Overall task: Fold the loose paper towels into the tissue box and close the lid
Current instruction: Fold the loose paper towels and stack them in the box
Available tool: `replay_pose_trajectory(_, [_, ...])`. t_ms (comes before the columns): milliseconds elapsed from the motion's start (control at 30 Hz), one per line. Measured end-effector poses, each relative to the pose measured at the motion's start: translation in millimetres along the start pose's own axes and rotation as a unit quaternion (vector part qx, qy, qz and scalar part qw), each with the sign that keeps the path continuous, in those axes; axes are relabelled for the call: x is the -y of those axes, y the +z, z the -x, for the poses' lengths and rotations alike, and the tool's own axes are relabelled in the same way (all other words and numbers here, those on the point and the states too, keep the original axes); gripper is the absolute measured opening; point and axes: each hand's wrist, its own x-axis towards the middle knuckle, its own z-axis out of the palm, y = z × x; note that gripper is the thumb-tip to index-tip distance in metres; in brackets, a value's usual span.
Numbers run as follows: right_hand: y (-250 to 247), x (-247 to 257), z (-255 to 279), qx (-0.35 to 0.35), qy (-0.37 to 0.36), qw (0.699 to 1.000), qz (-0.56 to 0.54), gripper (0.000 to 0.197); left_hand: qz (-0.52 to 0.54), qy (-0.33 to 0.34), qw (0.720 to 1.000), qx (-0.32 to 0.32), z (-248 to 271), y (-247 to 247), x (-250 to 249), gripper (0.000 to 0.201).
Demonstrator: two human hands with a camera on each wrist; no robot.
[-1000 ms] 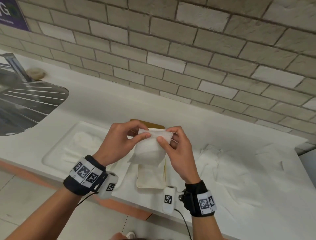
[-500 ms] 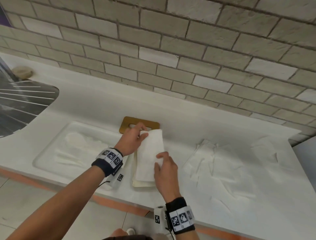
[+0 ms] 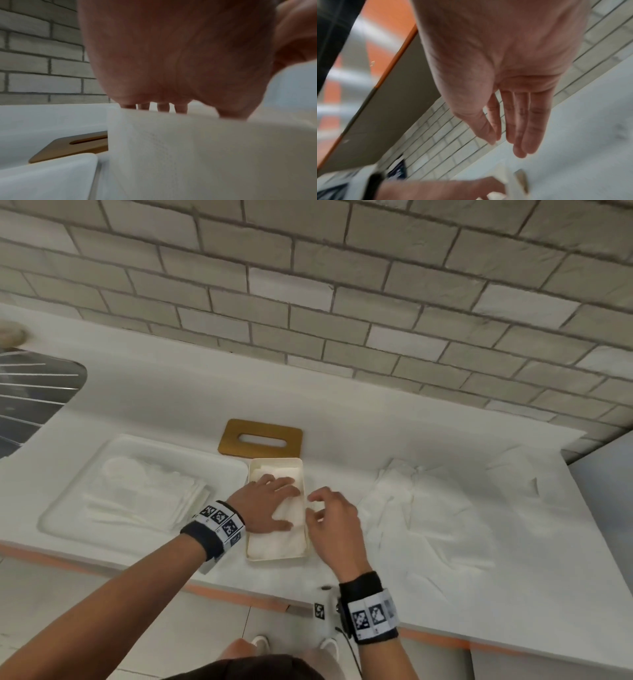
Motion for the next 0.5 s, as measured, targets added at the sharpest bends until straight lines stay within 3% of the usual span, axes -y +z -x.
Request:
replay_pose_trajectory(100, [-39,-49,-8,-0.042,0.017,0.999,0.001,0.026,-0.043,-0.021,0.998,0.052,-2,1,-10,0.116])
replay_pose_trajectory(167, [-68,-89,-15,-0.007,0.036,0.997,0.067,0.039,-0.049,-0.034,0.995,0.076,1,-7,-13,0.131])
replay_pose_trajectory(233, [-95,-127,-24,0.057,0.05,0.983,0.168,0.054,-0.033,-0.059,0.995,0.071,9,-19,-20,0.131])
replay_pose_trajectory(300, [-115,-162,-31,0.127,0.055,0.956,0.258,0.066,-0.009,-0.082,0.997,-0.014,17,-34,-38,0.107])
replay_pose_trajectory(400, [-135,-200,-41,0.203,0.059,0.915,0.343,0.078,0.051,-0.048,0.976,-0.208,17,-56,-94,0.054])
replay_pose_trajectory(433, [-140,-208,-45,0.216,0.059,0.91,0.35,0.077,0.078,-0.028,0.97,-0.228,11,-59,-116,0.043])
replay_pose_trajectory(500, [-146,-220,-55,0.22,0.04,0.911,0.346,0.065,0.115,0.009,0.972,-0.204,-11,-55,-158,0.032])
